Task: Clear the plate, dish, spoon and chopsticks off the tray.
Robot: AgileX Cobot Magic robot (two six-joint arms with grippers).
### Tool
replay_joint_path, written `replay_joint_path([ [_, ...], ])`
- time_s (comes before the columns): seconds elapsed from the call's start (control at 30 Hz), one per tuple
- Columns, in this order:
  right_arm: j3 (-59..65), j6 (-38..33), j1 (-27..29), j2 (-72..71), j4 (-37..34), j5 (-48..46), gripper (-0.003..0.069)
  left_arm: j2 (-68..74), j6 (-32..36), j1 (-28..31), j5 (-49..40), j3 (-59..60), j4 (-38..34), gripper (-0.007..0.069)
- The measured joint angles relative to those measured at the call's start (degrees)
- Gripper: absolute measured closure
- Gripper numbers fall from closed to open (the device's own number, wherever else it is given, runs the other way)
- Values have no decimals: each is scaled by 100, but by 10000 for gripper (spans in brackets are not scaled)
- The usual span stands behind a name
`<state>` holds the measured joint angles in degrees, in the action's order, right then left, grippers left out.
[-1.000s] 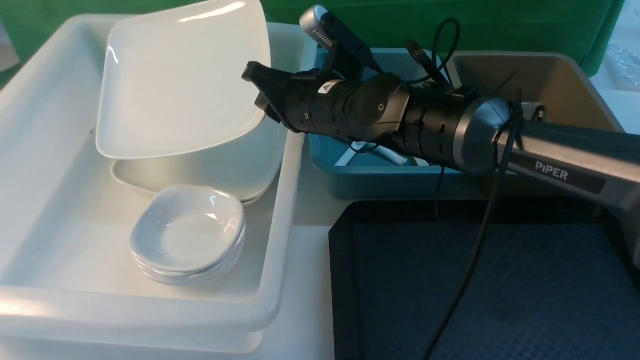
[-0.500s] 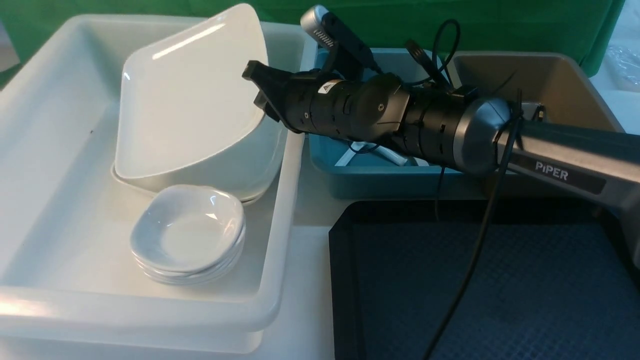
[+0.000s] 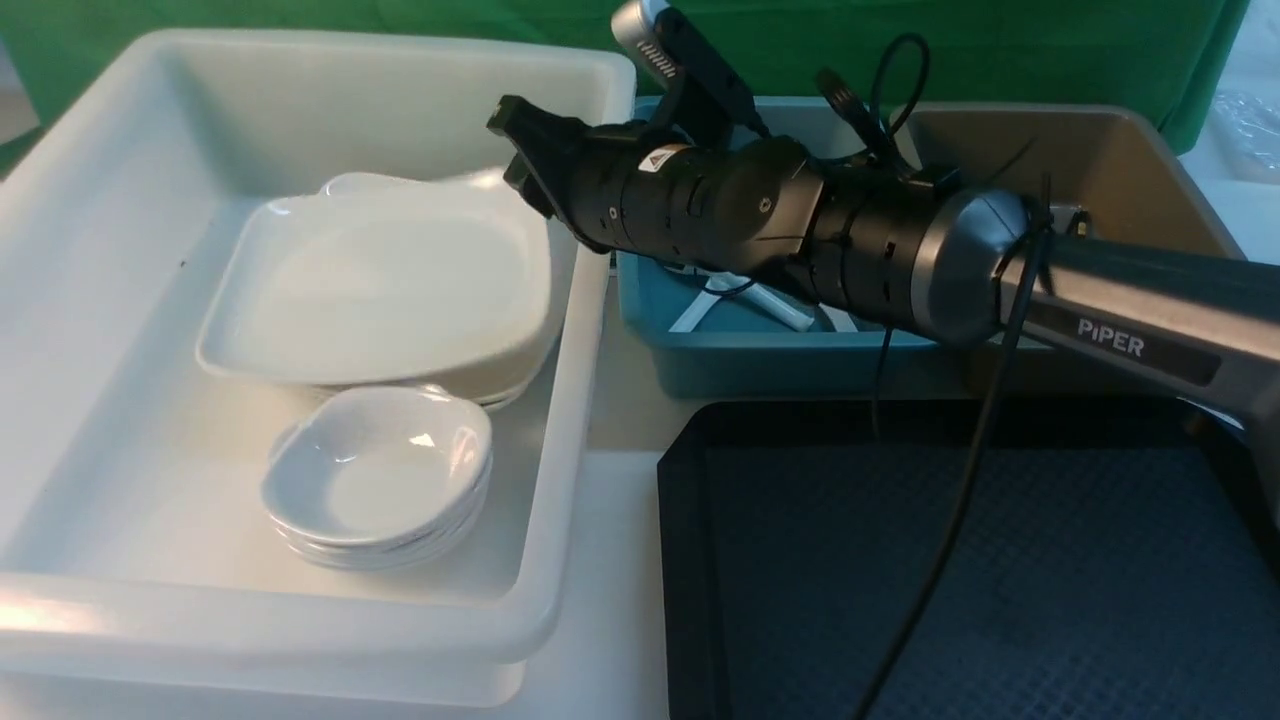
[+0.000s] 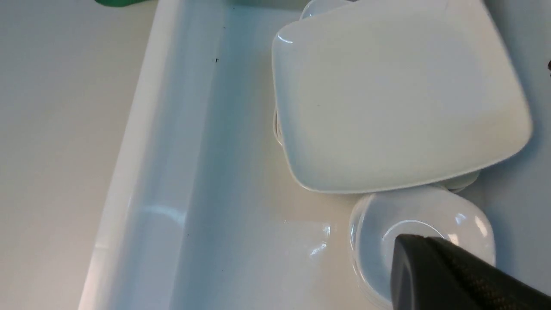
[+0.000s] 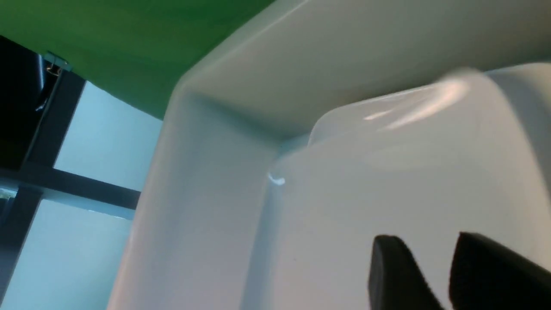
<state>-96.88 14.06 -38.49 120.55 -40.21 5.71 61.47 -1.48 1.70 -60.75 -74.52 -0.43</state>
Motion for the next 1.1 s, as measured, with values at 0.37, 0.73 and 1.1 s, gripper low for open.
replay_joint_path([
  [0.37, 0, -1464, 190, -528, 68, -778, 477, 46, 24, 0, -131, 0, 0, 622],
  [0.73, 0, -2771, 1834, -3075, 1547, -3699, 633, 274, 556, 0, -18, 0, -712, 622],
  [1.1, 252, -2685, 2694, -6178, 2574, -4757, 635, 274, 988, 0, 203, 0, -1523, 622],
])
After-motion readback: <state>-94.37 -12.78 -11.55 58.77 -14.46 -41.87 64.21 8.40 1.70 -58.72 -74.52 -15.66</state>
